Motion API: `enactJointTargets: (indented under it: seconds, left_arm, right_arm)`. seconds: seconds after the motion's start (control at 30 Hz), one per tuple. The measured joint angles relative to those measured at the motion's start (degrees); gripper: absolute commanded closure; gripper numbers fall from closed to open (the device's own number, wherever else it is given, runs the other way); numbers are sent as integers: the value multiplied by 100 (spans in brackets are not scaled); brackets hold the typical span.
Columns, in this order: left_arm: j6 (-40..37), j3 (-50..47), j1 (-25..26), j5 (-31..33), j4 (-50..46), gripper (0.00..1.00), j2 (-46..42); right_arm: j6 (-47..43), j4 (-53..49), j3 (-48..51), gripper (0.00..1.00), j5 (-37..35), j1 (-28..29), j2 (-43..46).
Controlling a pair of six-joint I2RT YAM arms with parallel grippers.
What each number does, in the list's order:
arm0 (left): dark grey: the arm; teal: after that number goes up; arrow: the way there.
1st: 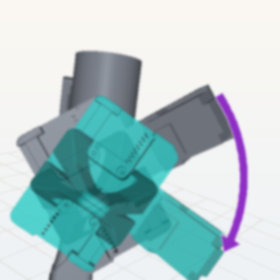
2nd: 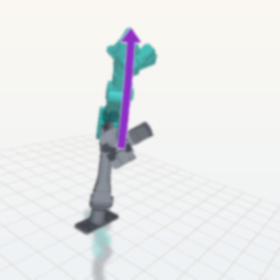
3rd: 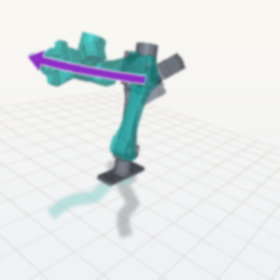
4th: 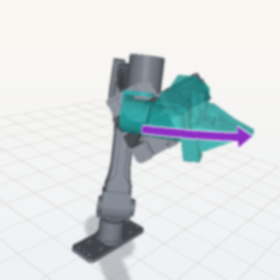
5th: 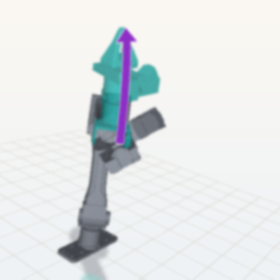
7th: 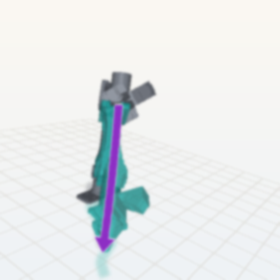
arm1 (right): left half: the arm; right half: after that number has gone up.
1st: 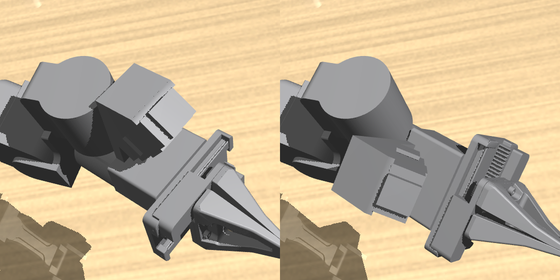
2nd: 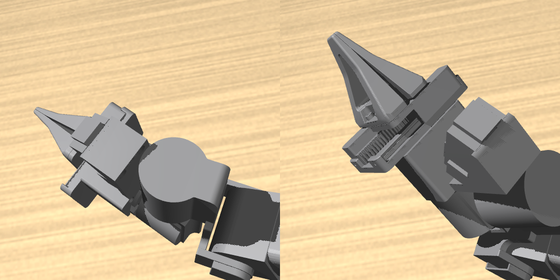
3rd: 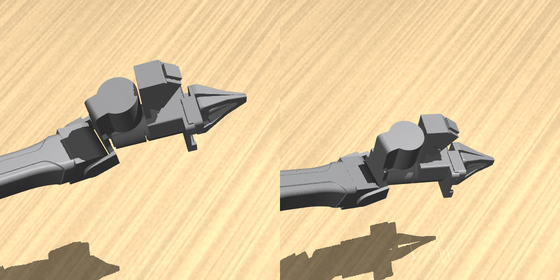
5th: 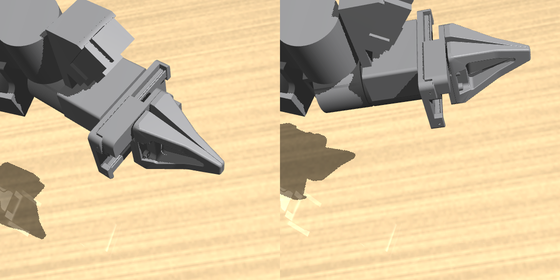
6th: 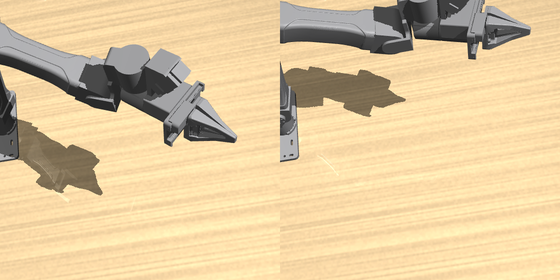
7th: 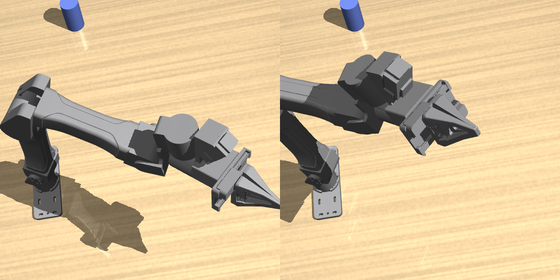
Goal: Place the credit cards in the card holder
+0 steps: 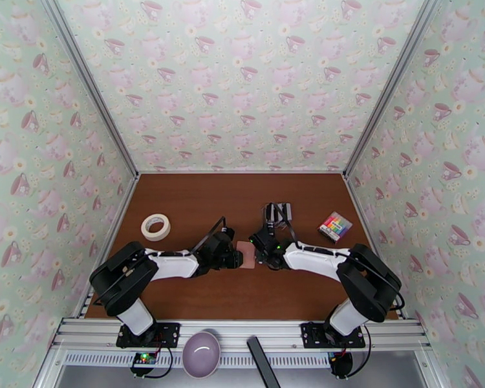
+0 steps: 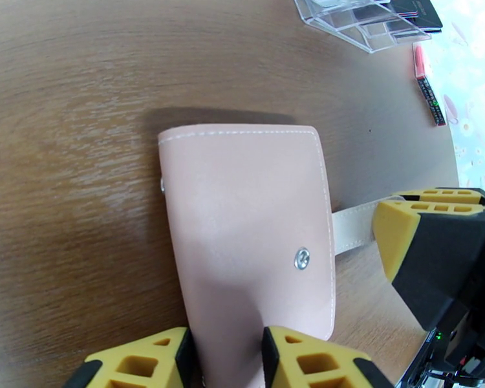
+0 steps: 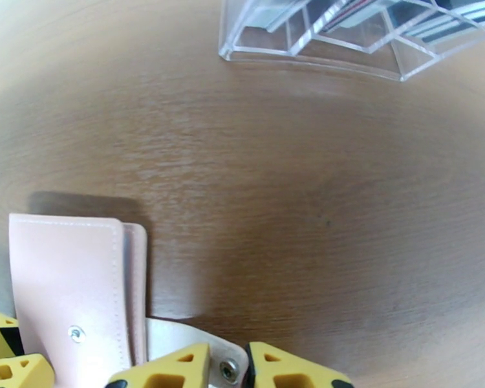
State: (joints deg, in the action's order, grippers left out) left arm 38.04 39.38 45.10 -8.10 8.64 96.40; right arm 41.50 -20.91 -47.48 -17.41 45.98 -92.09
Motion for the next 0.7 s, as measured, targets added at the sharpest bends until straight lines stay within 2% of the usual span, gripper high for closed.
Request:
enactJointTargets:
  seconds: [0.3, 0.5, 0.7]
  left_arm:
    - [146, -57, 0, 0, 114, 63, -11]
    - [247, -116, 0, 2, 232, 63, -24]
    - [256, -149, 0, 2, 291, 63, -28]
  right_arm:
    - [-24, 13, 105, 73, -9, 0, -11]
    - [-168, -240, -22, 61, -214, 0, -216]
    - [-278, -367, -238, 62, -374, 2, -404]
